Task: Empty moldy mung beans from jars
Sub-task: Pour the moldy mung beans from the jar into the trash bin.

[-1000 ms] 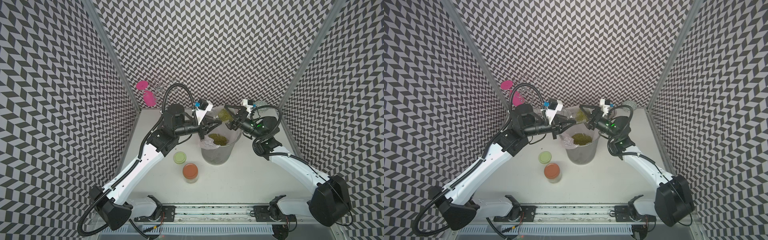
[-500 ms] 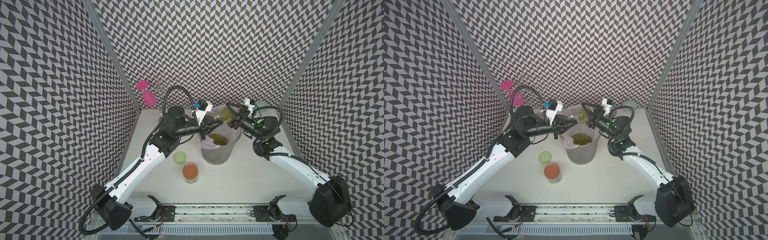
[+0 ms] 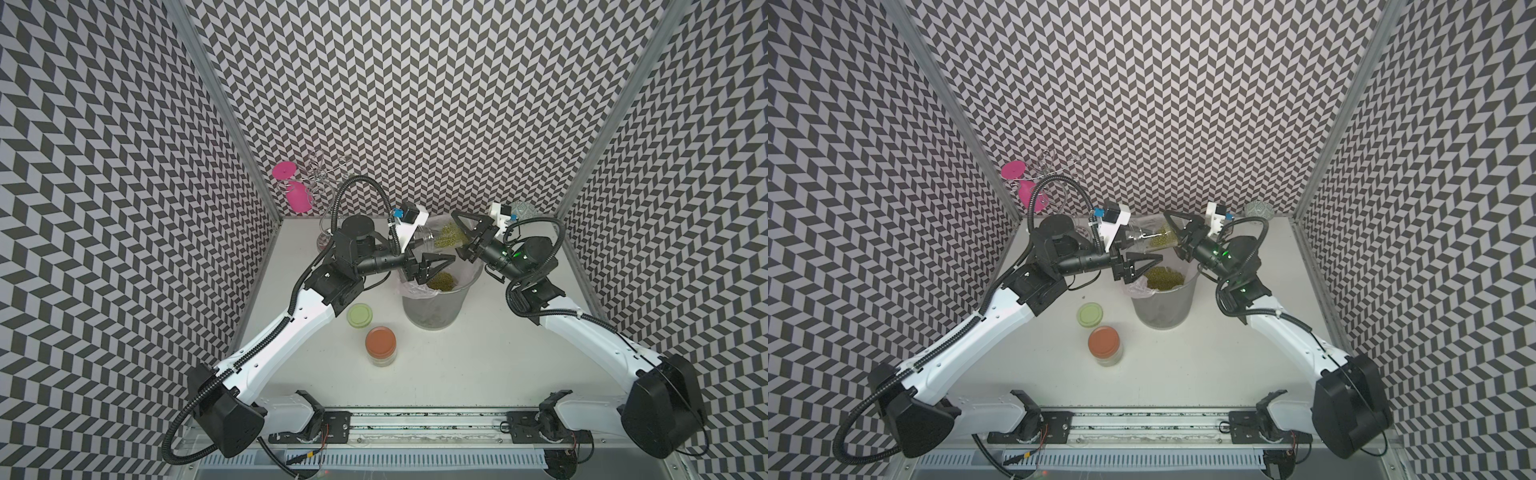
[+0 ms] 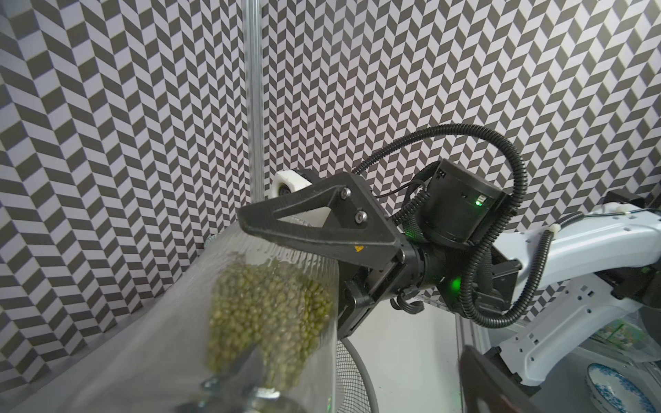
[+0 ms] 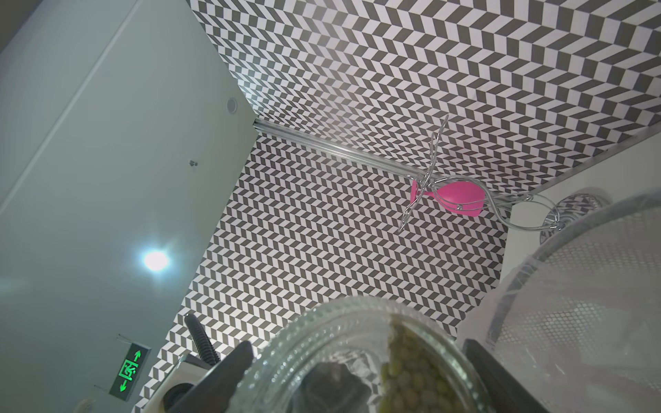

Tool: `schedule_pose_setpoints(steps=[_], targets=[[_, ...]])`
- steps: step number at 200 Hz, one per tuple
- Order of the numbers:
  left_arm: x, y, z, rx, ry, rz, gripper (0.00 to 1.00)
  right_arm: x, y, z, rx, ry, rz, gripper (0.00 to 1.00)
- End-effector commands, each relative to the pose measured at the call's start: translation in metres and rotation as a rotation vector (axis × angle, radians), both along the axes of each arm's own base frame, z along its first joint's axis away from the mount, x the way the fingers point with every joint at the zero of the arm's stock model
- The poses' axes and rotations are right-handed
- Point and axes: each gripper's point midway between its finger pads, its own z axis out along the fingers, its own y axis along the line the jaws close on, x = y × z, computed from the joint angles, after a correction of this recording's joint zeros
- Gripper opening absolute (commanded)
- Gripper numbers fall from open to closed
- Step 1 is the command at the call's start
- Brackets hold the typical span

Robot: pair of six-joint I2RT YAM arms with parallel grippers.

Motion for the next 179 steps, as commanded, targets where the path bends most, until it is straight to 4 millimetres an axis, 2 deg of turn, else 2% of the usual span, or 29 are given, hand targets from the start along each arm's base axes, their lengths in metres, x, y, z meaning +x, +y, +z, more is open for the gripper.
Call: schedule_pose_setpoints(steps=[1, 44, 92, 115, 179], targets=[[0.002, 0.0, 0.003, -0.01, -0.021, 0.017, 1.0, -0.012, -0.017, 0.035, 0.05, -0.121, -0.038, 0.67], [0.009, 0.005, -0.003, 0.016, -0.01, 0.074, 1.0, -0.001, -0.031, 0.025, 0.03, -0.107, -0.078, 0.66], [0.014, 0.013, -0.008, 0.042, 0.01, 0.124, 1.0, 0.015, -0.058, 0.02, -0.043, -0.115, -0.167, 0.65], [0.017, 0.024, -0.009, 0.046, 0.018, 0.175, 1.0, 0.022, -0.06, 0.02, -0.128, -0.14, -0.197, 0.65], [0.02, 0.054, -0.011, 0.036, 0.035, 0.274, 1.0, 0.039, -0.061, 0.005, -0.413, -0.21, -0.271, 0.63]])
